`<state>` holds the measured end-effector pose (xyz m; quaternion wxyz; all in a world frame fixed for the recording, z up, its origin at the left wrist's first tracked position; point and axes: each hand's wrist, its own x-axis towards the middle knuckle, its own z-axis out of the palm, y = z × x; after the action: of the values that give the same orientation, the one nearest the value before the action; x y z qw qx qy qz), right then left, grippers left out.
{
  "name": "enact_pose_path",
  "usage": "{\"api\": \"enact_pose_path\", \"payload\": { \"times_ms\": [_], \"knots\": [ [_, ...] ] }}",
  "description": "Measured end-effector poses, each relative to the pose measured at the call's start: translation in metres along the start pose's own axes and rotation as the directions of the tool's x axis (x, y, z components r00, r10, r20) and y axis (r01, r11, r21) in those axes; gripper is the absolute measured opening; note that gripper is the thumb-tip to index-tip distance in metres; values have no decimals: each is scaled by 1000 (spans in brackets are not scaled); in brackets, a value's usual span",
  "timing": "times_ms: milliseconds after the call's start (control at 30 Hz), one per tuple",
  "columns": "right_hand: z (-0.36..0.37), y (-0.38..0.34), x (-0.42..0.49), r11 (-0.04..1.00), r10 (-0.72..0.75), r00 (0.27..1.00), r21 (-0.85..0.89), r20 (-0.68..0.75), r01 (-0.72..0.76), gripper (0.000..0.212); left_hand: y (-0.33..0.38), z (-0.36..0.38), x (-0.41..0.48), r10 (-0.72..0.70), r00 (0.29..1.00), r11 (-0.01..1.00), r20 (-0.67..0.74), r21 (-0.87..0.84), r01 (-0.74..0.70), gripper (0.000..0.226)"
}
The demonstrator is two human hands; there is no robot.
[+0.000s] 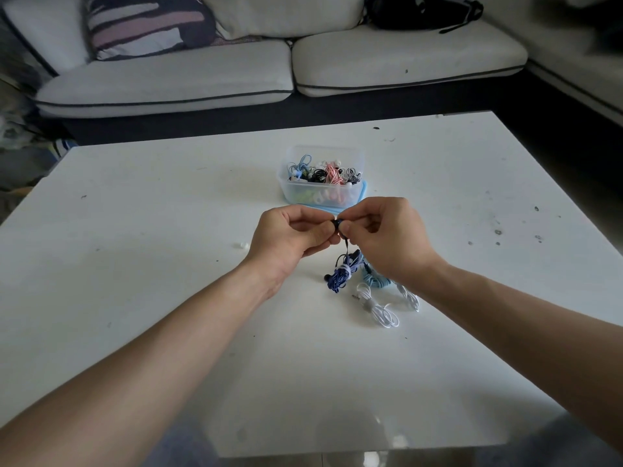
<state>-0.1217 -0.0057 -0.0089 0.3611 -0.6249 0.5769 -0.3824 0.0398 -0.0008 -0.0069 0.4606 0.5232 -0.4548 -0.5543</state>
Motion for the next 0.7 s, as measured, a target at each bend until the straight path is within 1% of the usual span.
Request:
{"api": "enact_pose_path", "payload": {
  "times_ms": [200, 300, 367, 433, 500, 567, 633, 700],
  "knots": [
    [2, 0, -3, 999, -29, 999, -35, -44, 27, 8, -2, 2, 1, 17, 1000, 1000, -5, 25, -17, 9],
    [0, -1, -4, 996, -76, 997, -46, -10, 76, 11, -1, -1, 1, -15, 1000, 1000, 11, 22, 15, 8],
    [-4, -2, -1, 994, -104, 994, -37, 42, 106, 16, -1, -4, 1, -60, 997, 998, 44, -24, 62, 8],
    [-8, -2, 2, 995, -101, 989, 4, 109, 101, 22, -1, -7, 2, -85, 993, 995, 79, -54, 90, 7],
    [-11, -1, 4, 995, -86, 982, 70, 169, 75, 24, 0, -9, 3, -73, 992, 997, 105, -28, 76, 11],
    [-13, 0, 4, 984, -68, 971, 174, 227, 28, 21, 2, -10, 4, -38, 992, 999, 119, 19, 36, 18],
    [-14, 1, 5, 963, -53, 957, 269, 285, -27, 19, 4, -11, 5, -14, 992, 999, 128, 45, 8, 18],
    [-16, 1, 7, 946, -48, 943, 318, 329, -63, 18, 4, -12, 5, -7, 991, 999, 136, 42, 2, 16]
  ]
}}
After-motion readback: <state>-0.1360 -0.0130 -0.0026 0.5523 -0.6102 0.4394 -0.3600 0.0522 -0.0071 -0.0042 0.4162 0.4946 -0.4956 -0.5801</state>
